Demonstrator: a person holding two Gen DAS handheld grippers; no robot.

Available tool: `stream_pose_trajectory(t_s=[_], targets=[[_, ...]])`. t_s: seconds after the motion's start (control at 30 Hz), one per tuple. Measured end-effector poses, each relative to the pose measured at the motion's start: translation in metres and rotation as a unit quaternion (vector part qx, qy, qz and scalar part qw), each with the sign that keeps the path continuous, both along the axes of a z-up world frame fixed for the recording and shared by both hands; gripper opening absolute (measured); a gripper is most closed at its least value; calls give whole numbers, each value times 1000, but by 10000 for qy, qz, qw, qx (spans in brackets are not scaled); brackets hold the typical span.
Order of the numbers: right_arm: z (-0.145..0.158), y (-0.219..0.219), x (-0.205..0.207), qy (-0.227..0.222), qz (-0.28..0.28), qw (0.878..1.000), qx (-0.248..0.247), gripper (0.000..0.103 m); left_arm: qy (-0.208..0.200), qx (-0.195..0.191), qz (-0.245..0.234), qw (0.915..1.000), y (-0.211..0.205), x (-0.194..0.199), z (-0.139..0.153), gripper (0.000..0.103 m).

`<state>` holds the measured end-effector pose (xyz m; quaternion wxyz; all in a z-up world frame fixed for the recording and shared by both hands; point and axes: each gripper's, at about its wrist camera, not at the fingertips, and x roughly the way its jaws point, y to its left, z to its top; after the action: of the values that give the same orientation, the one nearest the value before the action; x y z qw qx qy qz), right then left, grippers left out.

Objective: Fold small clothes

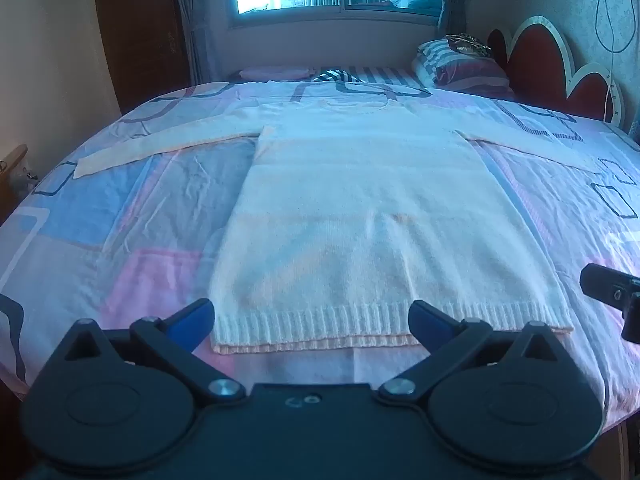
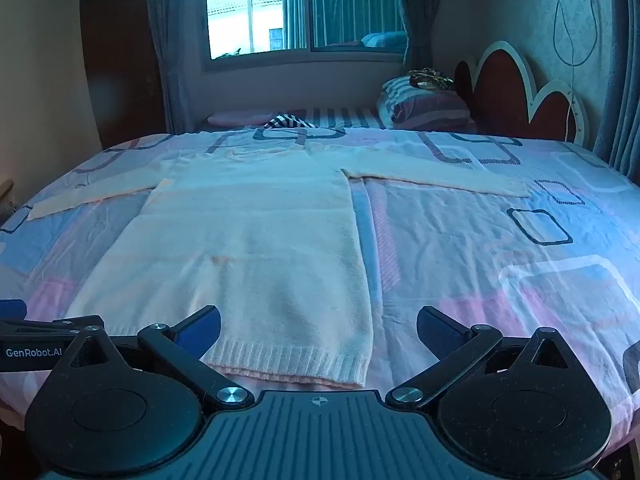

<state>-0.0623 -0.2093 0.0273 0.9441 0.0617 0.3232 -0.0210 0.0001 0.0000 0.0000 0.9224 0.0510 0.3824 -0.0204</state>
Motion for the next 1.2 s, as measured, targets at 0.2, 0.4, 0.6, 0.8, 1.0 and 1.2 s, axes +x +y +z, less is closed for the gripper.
stream_pose_trajectory(t_s=[0.2, 0.4, 0.6, 0.8, 1.0, 1.2], targets=[[0, -2, -1, -5, 6, 10000, -30, 103, 6, 3, 40, 10000, -1, 1, 0, 103], [-1, 2, 1, -7, -1, 10000, -49, 103, -44, 44, 56, 10000, -1, -2, -3, 103], [1, 2, 1, 2, 21, 10000, -49, 103, -31, -4, 61, 10000, 2, -2, 2, 103], [0, 3, 1, 14, 42, 9999, -92, 103, -76, -14, 59, 10000, 2, -5, 6, 103], [0, 1, 0, -14, 32, 10000, -87, 103, -101, -5, 67, 9999, 2, -8, 8, 103], [-2, -1, -1, 46, 1, 9999, -106, 103, -94, -50, 79, 9999, 3, -12, 11, 103]])
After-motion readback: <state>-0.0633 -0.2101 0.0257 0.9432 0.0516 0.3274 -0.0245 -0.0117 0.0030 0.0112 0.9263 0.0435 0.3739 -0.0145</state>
